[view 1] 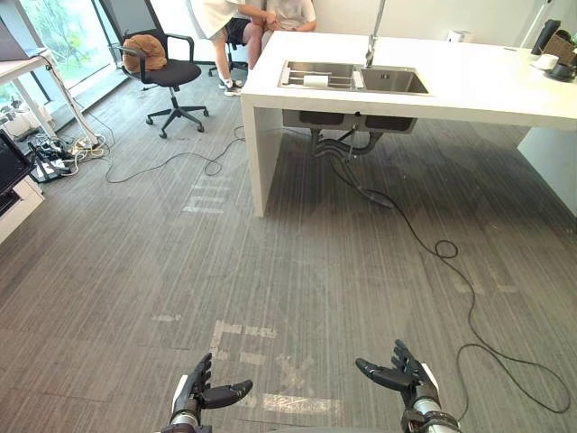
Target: Walk over to the sink, pick up the cup, carry it to the dishwasher, place the cup inside the dishwasher, then close the dishwasher door
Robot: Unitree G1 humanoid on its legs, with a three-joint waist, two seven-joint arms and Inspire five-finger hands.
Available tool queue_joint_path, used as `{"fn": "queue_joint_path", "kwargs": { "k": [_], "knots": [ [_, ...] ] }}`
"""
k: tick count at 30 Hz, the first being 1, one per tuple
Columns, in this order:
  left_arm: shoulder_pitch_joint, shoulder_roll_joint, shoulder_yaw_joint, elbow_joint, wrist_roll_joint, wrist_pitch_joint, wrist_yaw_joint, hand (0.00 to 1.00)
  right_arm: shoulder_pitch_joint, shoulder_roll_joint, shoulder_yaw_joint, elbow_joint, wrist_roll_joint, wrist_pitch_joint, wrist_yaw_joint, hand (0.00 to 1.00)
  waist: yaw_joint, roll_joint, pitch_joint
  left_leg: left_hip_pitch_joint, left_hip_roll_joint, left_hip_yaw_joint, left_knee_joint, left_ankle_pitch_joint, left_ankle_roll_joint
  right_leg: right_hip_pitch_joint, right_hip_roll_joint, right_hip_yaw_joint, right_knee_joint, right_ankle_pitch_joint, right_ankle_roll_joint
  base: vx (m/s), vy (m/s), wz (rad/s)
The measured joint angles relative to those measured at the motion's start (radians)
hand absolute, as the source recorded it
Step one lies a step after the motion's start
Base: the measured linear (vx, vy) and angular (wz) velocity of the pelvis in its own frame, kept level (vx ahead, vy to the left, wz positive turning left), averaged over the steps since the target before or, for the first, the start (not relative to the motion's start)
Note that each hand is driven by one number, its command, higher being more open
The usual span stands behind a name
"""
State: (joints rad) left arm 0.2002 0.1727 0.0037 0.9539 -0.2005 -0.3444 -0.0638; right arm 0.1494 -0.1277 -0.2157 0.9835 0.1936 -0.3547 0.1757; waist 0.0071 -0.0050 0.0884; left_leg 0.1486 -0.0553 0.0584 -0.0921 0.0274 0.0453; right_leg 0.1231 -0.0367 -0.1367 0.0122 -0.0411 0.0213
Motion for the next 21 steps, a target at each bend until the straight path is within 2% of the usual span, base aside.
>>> {"fn": "queue_joint_path", "kwargs": {
  "k": [4,21],
  "knots": [
    [-0.001,-0.006,0.000,0.000,-0.014,-0.011,-0.017,1.00,0.000,0.001,-0.016,0.018,0.000,0.000,0.022,1.00,-0.002,0.000,0.000,0.000,0.001,0.009,0.000,-0.001,-0.001,0.000,0.001,0.004,-0.003,0.001,-0.001,0.00,-0.005,-0.01],
    [-0.004,-0.018,0.003,-0.007,-0.017,-0.022,0.022,1.00,0.000,0.003,-0.016,0.022,0.000,0.000,0.044,1.00,-0.006,0.002,0.003,0.004,0.010,0.034,0.000,-0.008,-0.012,-0.001,0.010,0.027,-0.004,0.004,-0.002,-0.03,-0.025,-0.04]
  ]
}}
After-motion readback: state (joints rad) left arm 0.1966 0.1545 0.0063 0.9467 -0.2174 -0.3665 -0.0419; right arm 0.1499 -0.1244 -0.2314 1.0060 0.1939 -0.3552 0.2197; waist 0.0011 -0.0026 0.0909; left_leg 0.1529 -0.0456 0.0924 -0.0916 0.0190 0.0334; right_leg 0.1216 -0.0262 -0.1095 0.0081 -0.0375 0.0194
